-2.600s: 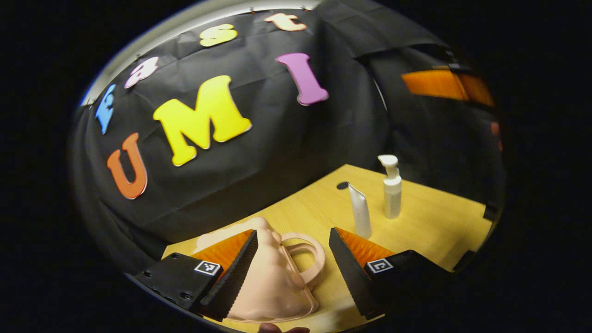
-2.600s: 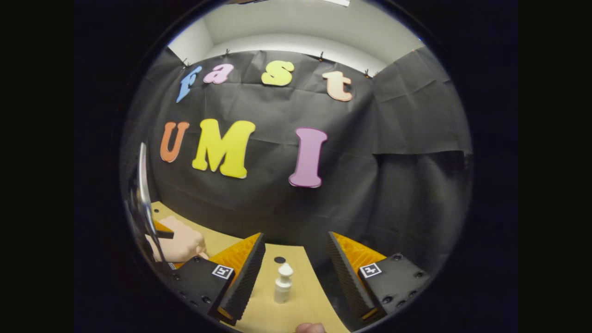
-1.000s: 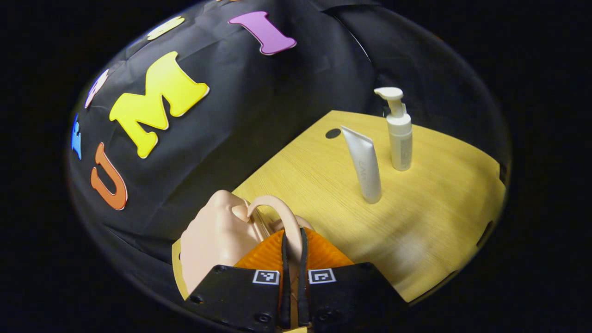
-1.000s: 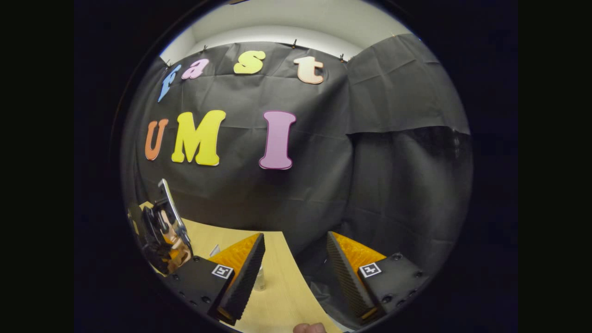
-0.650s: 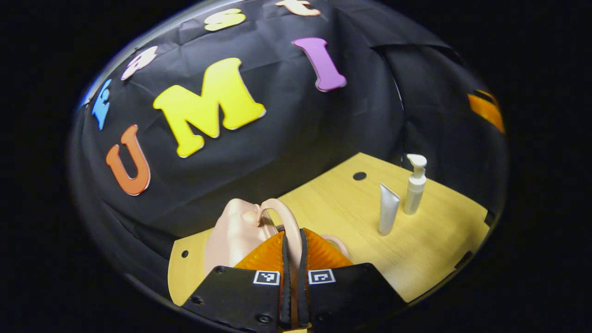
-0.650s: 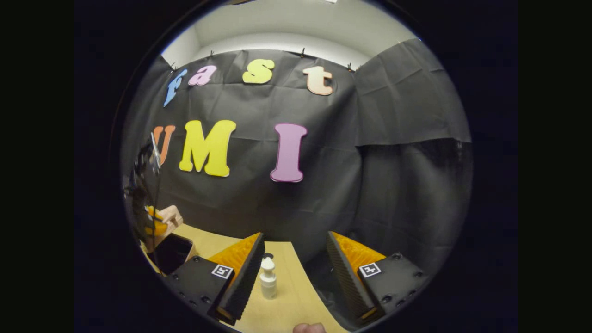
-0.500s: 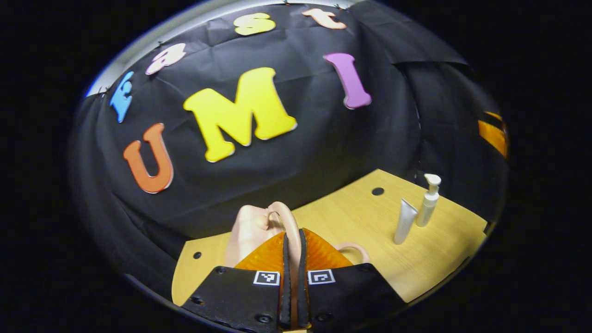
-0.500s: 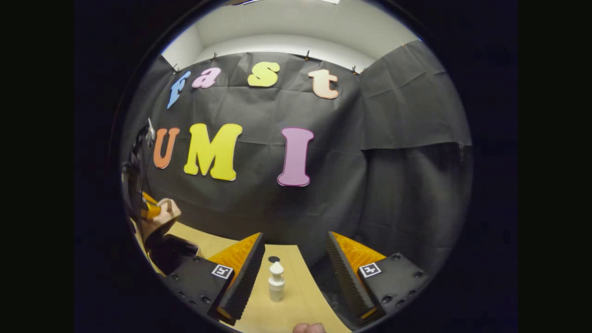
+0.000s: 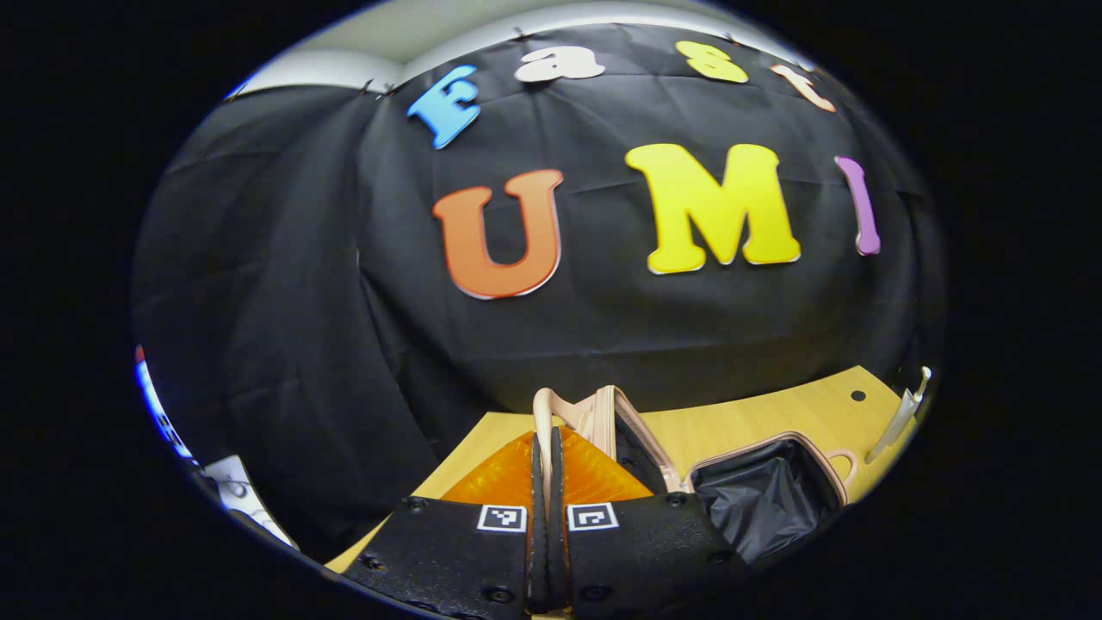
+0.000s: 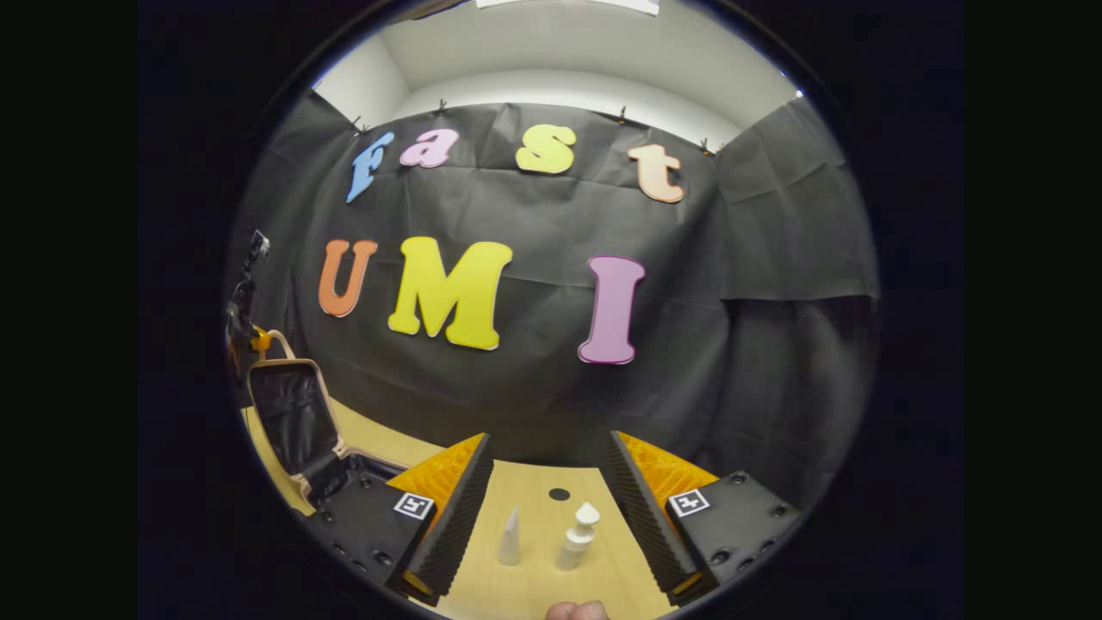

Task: First open the suitcase, pack the skin care products into it, and then close the suitcase.

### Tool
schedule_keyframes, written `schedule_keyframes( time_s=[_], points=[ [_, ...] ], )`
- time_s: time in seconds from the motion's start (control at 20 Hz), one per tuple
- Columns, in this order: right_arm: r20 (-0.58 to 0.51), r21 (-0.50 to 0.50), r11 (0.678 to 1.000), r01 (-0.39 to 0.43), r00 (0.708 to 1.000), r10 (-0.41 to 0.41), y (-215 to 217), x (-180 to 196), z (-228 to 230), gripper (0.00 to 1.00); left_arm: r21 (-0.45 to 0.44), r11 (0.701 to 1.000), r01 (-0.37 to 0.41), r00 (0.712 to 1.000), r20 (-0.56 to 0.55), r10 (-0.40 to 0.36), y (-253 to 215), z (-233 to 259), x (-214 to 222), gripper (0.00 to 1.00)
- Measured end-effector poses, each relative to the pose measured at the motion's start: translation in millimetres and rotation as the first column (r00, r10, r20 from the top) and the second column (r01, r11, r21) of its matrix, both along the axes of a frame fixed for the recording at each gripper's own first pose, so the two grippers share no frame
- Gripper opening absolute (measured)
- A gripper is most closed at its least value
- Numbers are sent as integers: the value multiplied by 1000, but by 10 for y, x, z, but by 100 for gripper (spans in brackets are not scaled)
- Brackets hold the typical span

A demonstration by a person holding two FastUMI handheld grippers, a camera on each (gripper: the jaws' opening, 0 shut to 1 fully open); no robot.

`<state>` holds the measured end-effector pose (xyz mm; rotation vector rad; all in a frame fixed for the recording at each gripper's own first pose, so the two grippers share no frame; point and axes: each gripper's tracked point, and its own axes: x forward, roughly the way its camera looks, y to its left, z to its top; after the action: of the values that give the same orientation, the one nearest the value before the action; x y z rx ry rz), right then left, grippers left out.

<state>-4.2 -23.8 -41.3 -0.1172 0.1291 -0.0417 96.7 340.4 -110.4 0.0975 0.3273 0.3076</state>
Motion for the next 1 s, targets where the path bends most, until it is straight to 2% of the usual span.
schedule_keyframes(
  time_s=[0.1, 0.25, 0.35, 0.55, 0.6, 0.7, 0.75, 0.8, 0.9, 0.95, 1.0],
  points=[
    [-25, -12, 1000, -22, 999, 21, 171, -24, -59, 80, -52, 998, -19, 1000, -9, 19, 478, -403, 5, 4],
    [-62, -44, 996, -79, 995, 77, 496, -65, -121, 80, -186, 979, -80, 995, -69, 68, 884, -1078, -31, 3],
    [-75, -71, 991, -116, 991, 111, 660, -92, -151, 80, -270, 956, -111, 990, -116, 83, 1011, -1497, -79, 4],
    [-117, -89, 985, -149, 983, 138, 825, -95, -288, 82, -436, 881, -183, 975, -196, 106, 1121, -2152, -92, 4],
    [-120, -89, 985, -151, 983, 140, 850, -101, -288, 82, -454, 869, -194, 972, -207, 109, 1134, -2232, -114, 4],
    [-120, -88, 984, -152, 983, 142, 877, -94, -287, 82, -437, 874, -214, 964, -238, 116, 1172, -2354, -161, 9],
    [-122, -79, 985, -154, 982, 144, 898, -76, -309, 82, -420, 878, -229, 957, -262, 125, 1187, -2369, -200, 3],
    [-125, -70, 985, -156, 981, 146, 913, -70, -324, 83, -400, 885, -237, 951, -282, 127, 1188, -2382, -222, 20],
    [-130, -46, 986, -158, 980, 150, 923, -69, -364, 82, -332, 913, -238, 944, -300, 137, 1192, -2303, -274, 36],
    [-130, -33, 987, -156, 980, 151, 912, -64, -363, 82, -316, 922, -224, 950, -284, 133, 1155, -2194, -267, 57],
    [-125, -21, 988, -153, 981, 149, 883, -57, -356, 82, -292, 931, -219, 953, -270, 139, 1116, -2055, -295, 51]
  ],
)
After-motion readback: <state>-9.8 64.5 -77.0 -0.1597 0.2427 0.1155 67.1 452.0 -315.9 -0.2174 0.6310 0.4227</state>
